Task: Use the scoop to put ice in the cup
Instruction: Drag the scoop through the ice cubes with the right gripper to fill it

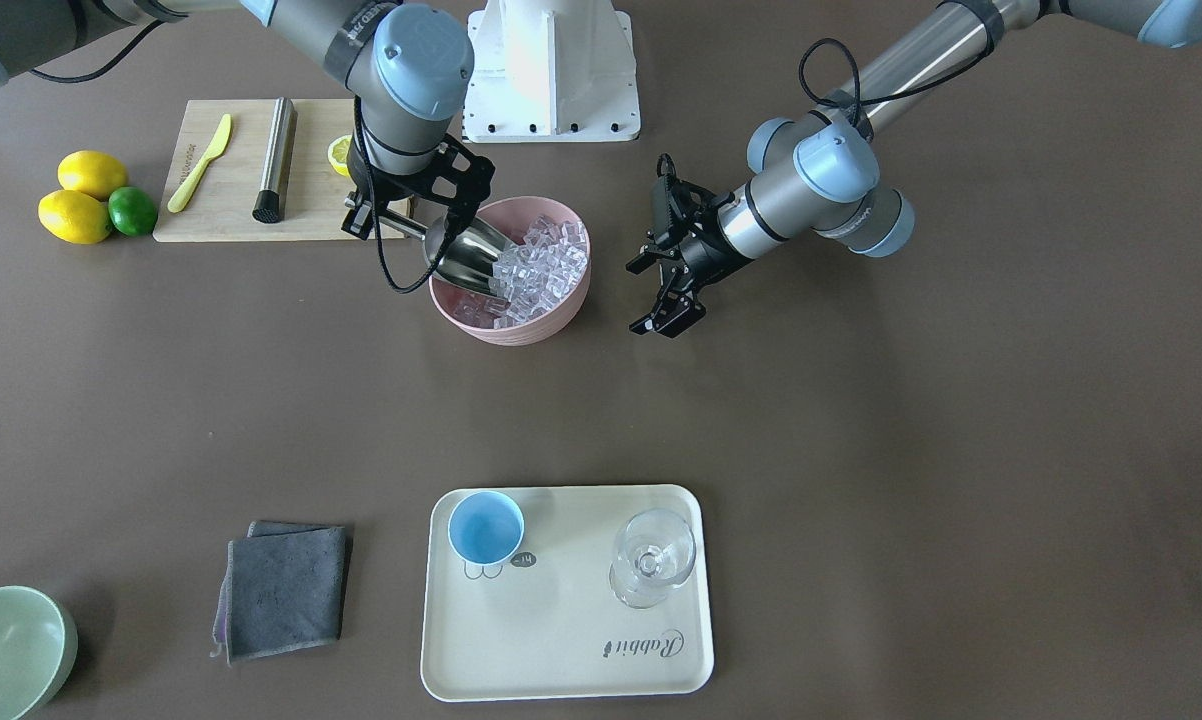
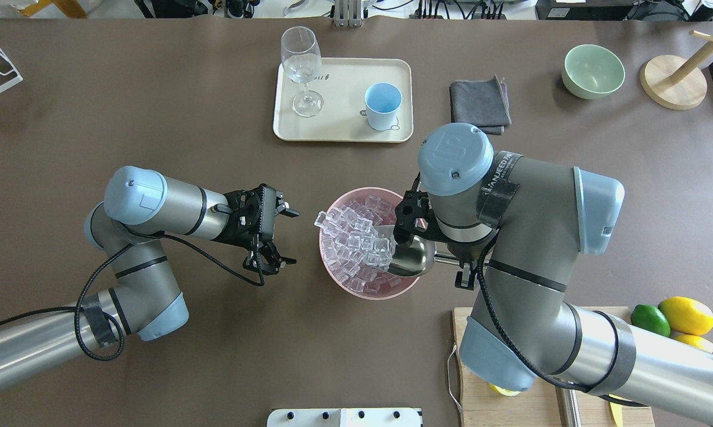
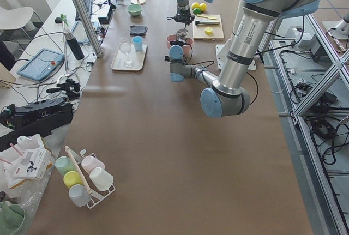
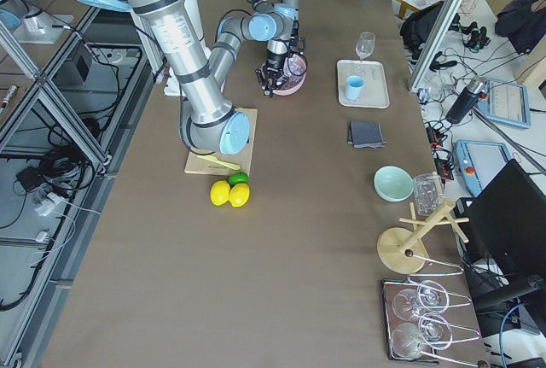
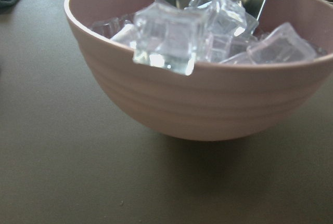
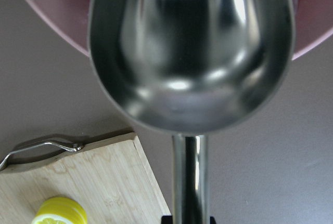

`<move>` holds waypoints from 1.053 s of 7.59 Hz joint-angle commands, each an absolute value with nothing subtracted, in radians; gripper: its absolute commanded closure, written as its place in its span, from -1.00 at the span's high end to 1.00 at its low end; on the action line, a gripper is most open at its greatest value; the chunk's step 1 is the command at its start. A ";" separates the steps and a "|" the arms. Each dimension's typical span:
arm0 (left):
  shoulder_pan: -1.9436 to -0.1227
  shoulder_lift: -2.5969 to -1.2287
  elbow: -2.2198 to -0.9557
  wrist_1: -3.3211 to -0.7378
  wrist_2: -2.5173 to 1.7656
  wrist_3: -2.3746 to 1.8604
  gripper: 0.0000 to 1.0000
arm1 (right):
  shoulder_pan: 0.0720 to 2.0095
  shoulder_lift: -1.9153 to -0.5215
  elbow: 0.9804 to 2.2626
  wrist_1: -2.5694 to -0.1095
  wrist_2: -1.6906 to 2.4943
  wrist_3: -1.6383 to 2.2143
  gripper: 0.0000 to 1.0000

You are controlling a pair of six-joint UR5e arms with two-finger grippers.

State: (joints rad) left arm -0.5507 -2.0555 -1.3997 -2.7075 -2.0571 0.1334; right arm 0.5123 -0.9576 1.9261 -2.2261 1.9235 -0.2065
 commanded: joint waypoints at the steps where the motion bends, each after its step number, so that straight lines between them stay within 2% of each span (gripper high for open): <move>1: -0.551 -2.056 -1.401 -2.707 -2.057 0.133 0.96 | 0.512 -1.011 1.959 -2.140 1.927 -0.207 -1.00; 8: -0.551 -2.049 -1.399 -2.726 -2.028 0.133 0.96 | 0.514 -1.037 2.019 -2.091 1.945 -0.221 -1.00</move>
